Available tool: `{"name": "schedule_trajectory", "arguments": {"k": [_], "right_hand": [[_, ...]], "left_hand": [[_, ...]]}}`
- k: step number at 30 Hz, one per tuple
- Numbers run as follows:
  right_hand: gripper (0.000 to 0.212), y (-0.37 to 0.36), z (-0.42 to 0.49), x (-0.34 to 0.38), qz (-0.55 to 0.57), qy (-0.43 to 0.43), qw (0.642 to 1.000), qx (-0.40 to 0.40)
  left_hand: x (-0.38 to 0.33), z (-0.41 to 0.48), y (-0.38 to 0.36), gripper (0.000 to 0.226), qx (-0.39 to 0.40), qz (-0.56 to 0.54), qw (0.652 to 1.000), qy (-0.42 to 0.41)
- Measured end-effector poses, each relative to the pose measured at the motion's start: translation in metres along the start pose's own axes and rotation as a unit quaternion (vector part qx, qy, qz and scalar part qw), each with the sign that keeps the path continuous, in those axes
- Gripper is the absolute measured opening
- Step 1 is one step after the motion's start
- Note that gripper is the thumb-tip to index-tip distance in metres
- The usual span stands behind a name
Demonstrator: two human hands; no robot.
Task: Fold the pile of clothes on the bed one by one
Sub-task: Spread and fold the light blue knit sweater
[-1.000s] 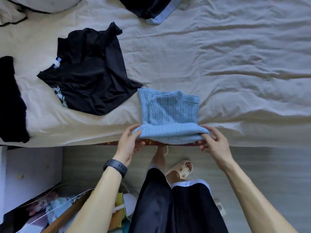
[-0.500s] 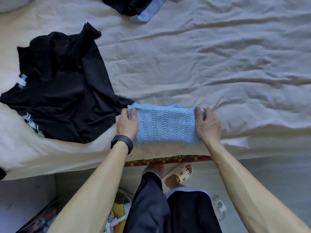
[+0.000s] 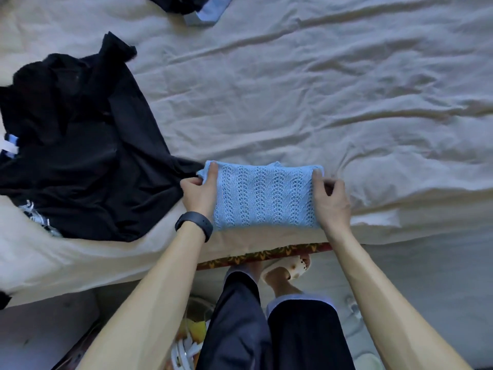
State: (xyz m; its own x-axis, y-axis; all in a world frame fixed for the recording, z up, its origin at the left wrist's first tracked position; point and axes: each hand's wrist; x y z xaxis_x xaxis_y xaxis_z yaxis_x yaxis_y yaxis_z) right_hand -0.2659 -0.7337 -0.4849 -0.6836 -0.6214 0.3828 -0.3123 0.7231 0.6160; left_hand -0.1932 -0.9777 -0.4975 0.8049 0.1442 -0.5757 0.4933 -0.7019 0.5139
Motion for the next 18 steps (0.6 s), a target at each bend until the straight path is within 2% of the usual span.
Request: {"name": "schedule_trajectory", "arguments": {"k": [3, 4, 7, 9, 11, 14, 18], "right_hand": [[0.079, 0.008, -0.010, -0.019, 0.027, -0.016, 0.996, 0.089], [0.081, 0.010, -0.011, -0.019, 0.028, -0.020, 0.994, 0.102], [0.080, 0.010, -0.009, -0.008, -0.009, -0.014, 0.993, 0.119], [0.073, 0.006, -0.003, 0.001, -0.050, 0.000, 0.992, 0.114], [0.067, 0.001, 0.000, 0.009, -0.066, 0.009, 0.993, 0.099], [0.070, -0.003, -0.001, 0.010, -0.090, 0.018, 0.992, 0.086], [0.078, 0.006, -0.005, 0.007, -0.084, 0.023, 0.991, 0.101]], "left_hand": [[0.012, -0.009, 0.010, 0.048, 0.103, -0.055, 0.992, -0.049], [0.015, -0.012, 0.014, 0.053, 0.131, -0.052, 0.988, -0.064], [0.018, -0.016, 0.020, 0.085, 0.177, 0.012, 0.980, -0.089], [0.014, -0.014, 0.018, 0.081, 0.179, 0.073, 0.974, -0.115], [0.006, -0.013, 0.015, 0.063, 0.170, 0.109, 0.967, -0.158], [0.003, -0.014, 0.012, 0.049, 0.144, 0.126, 0.963, -0.188], [0.001, -0.017, 0.011, 0.061, 0.156, 0.131, 0.969, -0.142]]}}
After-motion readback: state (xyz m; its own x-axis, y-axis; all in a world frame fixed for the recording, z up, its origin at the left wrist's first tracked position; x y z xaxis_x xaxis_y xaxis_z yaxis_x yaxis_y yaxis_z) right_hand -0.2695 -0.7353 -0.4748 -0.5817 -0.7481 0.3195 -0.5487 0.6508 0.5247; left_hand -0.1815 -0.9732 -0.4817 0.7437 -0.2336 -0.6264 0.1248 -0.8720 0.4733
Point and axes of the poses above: each hand's wrist, its own z-axis towards the middle knuckle, its own y-axis out of the back of the hand, x = y × z, and after that the axes turned 10 degrees about -y, right-handed
